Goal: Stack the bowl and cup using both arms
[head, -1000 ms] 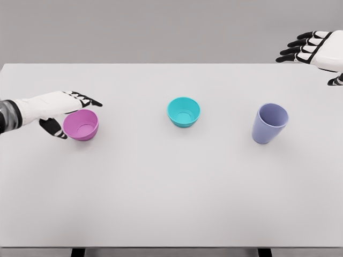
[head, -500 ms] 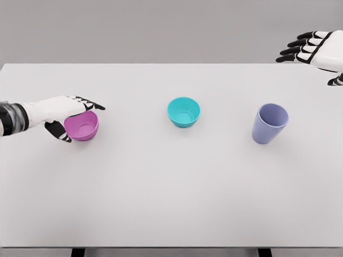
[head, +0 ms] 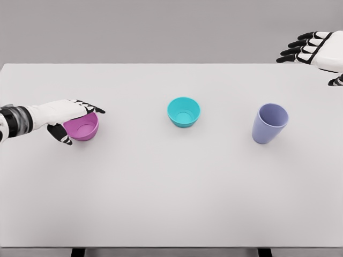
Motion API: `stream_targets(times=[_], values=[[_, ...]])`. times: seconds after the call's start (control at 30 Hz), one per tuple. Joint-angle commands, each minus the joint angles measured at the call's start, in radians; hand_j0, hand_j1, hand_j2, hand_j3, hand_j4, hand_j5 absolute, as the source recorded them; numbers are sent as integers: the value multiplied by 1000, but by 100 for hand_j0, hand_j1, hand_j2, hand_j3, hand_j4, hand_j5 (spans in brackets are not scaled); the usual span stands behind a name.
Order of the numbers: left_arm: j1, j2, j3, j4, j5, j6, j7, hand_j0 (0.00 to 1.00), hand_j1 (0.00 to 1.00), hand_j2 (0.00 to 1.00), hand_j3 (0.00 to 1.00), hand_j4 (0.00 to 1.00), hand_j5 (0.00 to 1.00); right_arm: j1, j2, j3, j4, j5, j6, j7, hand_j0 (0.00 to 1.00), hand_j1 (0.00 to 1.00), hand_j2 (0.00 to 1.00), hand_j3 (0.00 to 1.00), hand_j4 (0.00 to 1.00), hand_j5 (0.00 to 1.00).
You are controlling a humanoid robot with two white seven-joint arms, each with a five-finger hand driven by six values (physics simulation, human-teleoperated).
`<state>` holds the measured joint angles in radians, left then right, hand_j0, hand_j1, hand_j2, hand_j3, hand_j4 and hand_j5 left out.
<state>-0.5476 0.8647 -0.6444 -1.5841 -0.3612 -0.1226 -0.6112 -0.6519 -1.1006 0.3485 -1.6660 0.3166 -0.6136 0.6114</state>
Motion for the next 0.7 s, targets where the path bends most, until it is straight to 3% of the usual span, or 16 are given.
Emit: stream_targets(times=[0.0, 0.67], values=[[0, -3, 0, 6, -4, 0, 0, 100, 100, 100, 100, 100, 100, 0, -1, 0, 0, -4, 3, -1, 100, 100, 100, 100, 100, 100], [-6, -16, 0, 21, -19, -2, 0, 100, 100, 100, 100, 100, 100, 0, -1, 0, -1, -4, 3, -1, 100, 100, 100, 100, 100, 100]])
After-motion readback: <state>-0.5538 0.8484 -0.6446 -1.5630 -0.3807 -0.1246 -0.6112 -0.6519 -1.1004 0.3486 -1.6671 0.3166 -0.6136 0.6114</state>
